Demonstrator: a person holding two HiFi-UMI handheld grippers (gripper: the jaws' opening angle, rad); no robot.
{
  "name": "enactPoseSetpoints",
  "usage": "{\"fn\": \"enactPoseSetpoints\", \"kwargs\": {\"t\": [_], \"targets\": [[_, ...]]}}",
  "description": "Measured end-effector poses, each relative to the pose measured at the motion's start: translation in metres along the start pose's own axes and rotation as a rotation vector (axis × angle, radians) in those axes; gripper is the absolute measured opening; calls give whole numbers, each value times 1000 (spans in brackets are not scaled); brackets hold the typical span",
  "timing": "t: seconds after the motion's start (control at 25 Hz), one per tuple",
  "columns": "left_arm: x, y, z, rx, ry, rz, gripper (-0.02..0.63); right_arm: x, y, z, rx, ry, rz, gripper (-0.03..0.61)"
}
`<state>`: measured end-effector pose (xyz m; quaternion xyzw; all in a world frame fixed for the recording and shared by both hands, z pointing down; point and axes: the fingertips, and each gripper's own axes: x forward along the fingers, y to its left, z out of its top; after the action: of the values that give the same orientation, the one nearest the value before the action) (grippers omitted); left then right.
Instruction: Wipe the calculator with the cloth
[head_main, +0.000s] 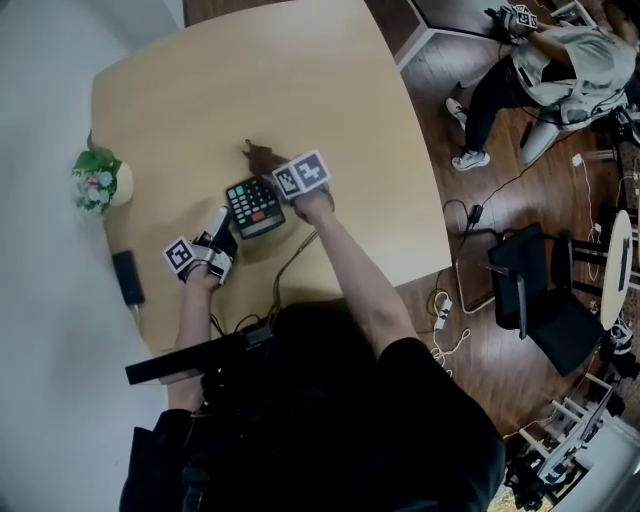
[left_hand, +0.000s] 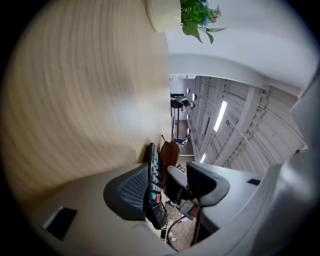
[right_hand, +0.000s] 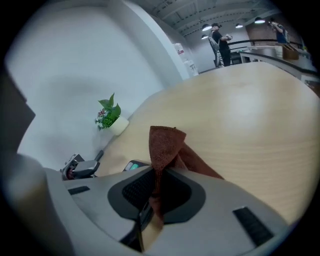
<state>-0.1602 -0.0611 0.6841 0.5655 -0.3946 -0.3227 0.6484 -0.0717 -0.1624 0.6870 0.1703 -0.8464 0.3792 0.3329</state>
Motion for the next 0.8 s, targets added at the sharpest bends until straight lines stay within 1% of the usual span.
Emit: {"fn": "enactPoseSetpoints", "kwargs": {"t": [0.12,0.28,0.36,0.4,0.44,0.52,0.64,0.68,0.72,0.8], "targets": [[2,-2,1,-7,-9,0,252,-21,14,-30,90,-17,30,43],[2,-4,1,-28,-26,-11,252,-55,37,-88,204,1,83,43],[2,-4,1,-23,-22,-12,252,-70,46,-109,229,14,100,43],[2,-3,1,-19,-21,-12,252,-76,45,-111,226,10,93,43],[3,-4,2,-17,-21,-13,252,-81,42,-107,211,-4,78,43],[3,-5,2,-17,-24,-18,252,-83,31,-79,159,-56,40,43],[3,-3,1,-15,-28,-16,252,-70,11,-15,74,-159,-4,43],[3,-2,1,-14,-29,-15,247,-62,5,5,49,-178,-16,43],[2,-2,1,-12,-30,-14,247,-51,0,21,24,-178,-29,43],[3,-1,1,-12,-31,-15,244,-27,-10,32,-31,-112,-54,43]]}}
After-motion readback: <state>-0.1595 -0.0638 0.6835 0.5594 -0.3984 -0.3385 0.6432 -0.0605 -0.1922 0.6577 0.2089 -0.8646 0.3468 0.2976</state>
